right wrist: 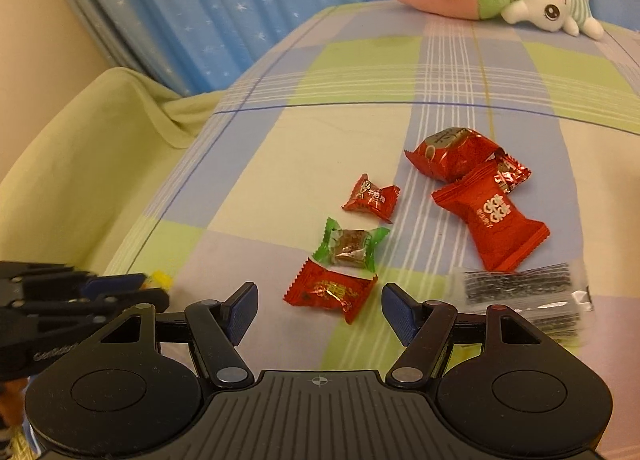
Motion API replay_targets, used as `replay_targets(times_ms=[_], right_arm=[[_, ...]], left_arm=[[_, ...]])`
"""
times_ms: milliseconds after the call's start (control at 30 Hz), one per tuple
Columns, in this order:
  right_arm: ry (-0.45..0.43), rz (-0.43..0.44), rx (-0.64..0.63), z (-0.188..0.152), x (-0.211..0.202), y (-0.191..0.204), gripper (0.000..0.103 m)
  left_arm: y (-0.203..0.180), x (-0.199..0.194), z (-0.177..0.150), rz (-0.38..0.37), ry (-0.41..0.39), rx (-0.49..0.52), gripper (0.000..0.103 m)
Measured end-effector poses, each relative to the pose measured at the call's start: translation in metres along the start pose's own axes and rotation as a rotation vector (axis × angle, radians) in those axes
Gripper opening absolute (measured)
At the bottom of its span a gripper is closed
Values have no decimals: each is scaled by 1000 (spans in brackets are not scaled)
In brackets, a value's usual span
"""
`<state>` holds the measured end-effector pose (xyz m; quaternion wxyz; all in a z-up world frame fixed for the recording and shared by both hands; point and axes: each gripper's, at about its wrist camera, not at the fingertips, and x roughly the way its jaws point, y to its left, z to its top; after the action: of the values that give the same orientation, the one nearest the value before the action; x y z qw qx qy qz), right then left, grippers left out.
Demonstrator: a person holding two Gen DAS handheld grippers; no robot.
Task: Organize snacks
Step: 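Grasp the red candy with the right tool while the left tool holds the yellow-green cake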
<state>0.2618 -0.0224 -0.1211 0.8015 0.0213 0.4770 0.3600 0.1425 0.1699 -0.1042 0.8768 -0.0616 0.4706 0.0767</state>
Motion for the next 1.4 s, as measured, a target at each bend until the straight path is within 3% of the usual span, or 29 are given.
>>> replay_targets(times_ms=[267, 333, 600, 800, 933, 1400], right_arm=[[-22, -96, -48, -3, 10, 16, 67], [-28, -122, -76, -5, 10, 20, 50], [-37, -152, -110, -10, 8, 21, 36], [-31, -133, -96, -15, 2, 18, 32], [-41, -117, -83, -18, -8, 16, 24], [-122, -89, -35, -30, -66, 2, 23]], left_arm=[[12, 0, 0, 3, -2, -20, 20], [12, 0, 0, 3, -2, -18, 20], [8, 0, 0, -10, -1, -2, 20], [0, -4, -1, -32, -10, 13, 20], [-5, -8, 0, -40, -17, 19, 20], [-43, -26, 2, -80, -53, 55, 20]])
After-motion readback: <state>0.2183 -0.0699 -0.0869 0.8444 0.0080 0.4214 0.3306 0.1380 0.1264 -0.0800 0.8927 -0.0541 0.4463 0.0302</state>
